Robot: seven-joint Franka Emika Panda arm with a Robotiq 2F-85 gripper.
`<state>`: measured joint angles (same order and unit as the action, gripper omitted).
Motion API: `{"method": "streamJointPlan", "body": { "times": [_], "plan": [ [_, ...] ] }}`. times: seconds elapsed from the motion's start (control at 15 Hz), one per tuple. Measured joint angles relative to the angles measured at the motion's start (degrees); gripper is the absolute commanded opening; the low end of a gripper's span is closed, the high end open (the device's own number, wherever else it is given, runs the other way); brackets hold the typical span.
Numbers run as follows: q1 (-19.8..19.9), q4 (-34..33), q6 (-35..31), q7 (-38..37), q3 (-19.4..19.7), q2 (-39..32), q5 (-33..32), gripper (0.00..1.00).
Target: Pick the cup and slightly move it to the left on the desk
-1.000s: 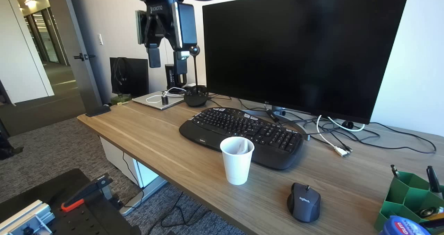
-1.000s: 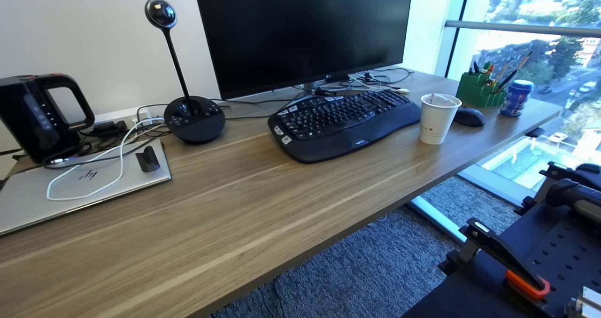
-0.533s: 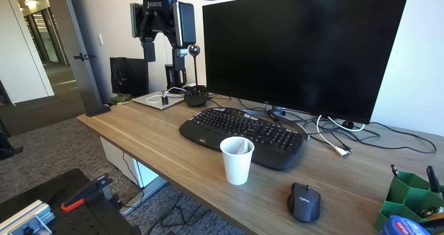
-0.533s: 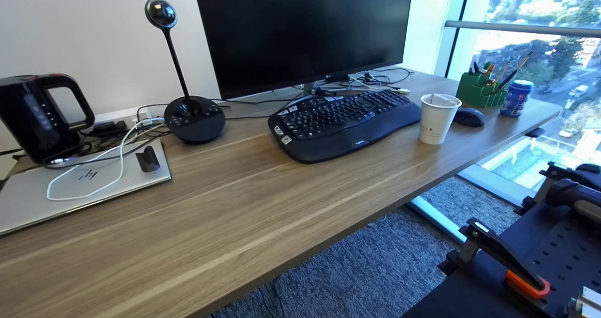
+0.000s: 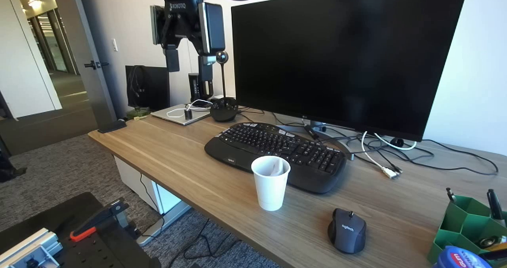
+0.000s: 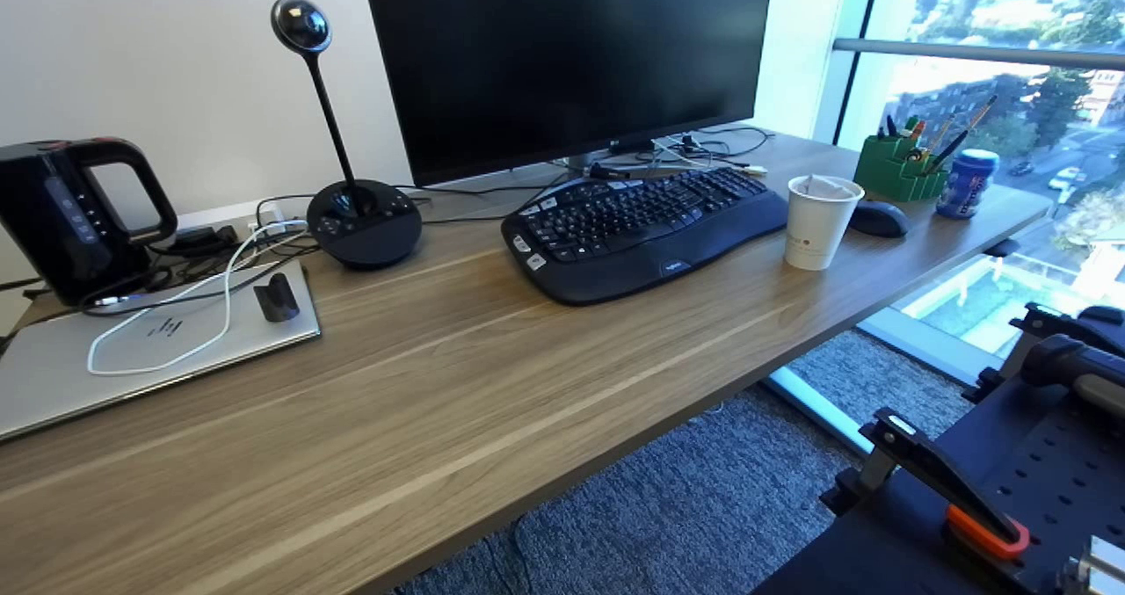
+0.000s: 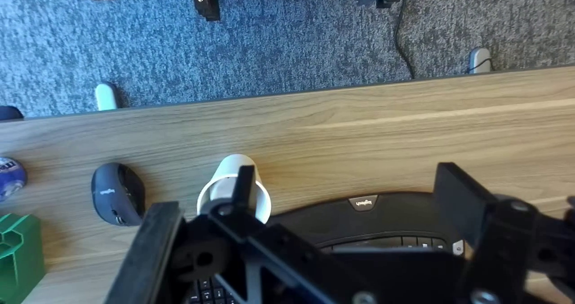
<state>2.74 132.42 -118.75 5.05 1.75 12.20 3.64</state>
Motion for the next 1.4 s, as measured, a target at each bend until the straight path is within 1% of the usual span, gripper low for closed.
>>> {"method": "streamJointPlan", "body": {
  "times": [0.27,0.67,0.93,1.4],
  "plan": [
    [0.4,-1.0,-3.9,-3.5,0.0,-2.9,-3.4,1.00],
    [0.7,-4.8,-8.8,-4.3,0.9,-12.9,-3.9,1.00],
    [1.1,-8.0,-9.6,-4.3,1.5,-18.4,-3.9,1.00],
    [1.6,-12.4,-9.8,-4.6,2.2,-23.0,-4.0,1.00]
  ]
}}
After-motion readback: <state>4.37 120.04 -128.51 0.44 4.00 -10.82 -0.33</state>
